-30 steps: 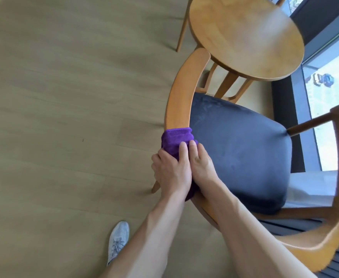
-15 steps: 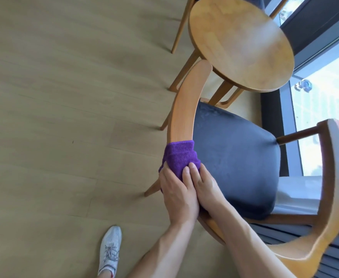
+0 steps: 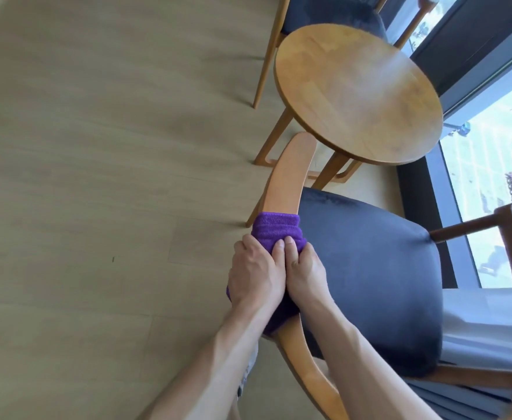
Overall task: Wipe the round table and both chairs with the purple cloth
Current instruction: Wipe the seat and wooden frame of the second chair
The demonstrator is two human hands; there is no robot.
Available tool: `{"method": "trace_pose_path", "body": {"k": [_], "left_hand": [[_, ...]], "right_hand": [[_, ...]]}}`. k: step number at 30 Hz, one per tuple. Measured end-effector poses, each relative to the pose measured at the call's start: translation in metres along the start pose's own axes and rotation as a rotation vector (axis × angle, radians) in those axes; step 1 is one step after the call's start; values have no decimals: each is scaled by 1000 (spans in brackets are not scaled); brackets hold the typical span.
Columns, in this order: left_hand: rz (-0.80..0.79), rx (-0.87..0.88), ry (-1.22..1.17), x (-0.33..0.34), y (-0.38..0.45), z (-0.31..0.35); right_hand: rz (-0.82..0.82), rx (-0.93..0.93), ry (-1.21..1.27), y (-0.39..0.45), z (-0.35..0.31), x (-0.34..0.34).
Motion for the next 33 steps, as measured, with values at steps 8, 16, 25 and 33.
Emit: {"method": "trace_pose_path", "body": {"k": [8, 16, 25, 33], "left_hand": [[82, 135, 177, -12, 108, 67], [-45, 406, 149, -11, 198, 143], [-90, 387, 136, -12, 197, 146], [-59, 282, 95, -22, 137, 97]], "right_hand": [[95, -5, 97, 96, -54, 2], [235, 54, 160, 179, -90, -11], [160, -11, -10, 181, -101, -12], [132, 90, 71, 109, -70, -1]]}}
Point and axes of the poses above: each hand's wrist, its own y-axis towards the middle knuckle, its own x-axis out of the palm, z = x × y, the point moved 7 cm from there along y, towards the middle knuckle, and after that the axes turned 7 degrees about y, right-handed, at the moved point
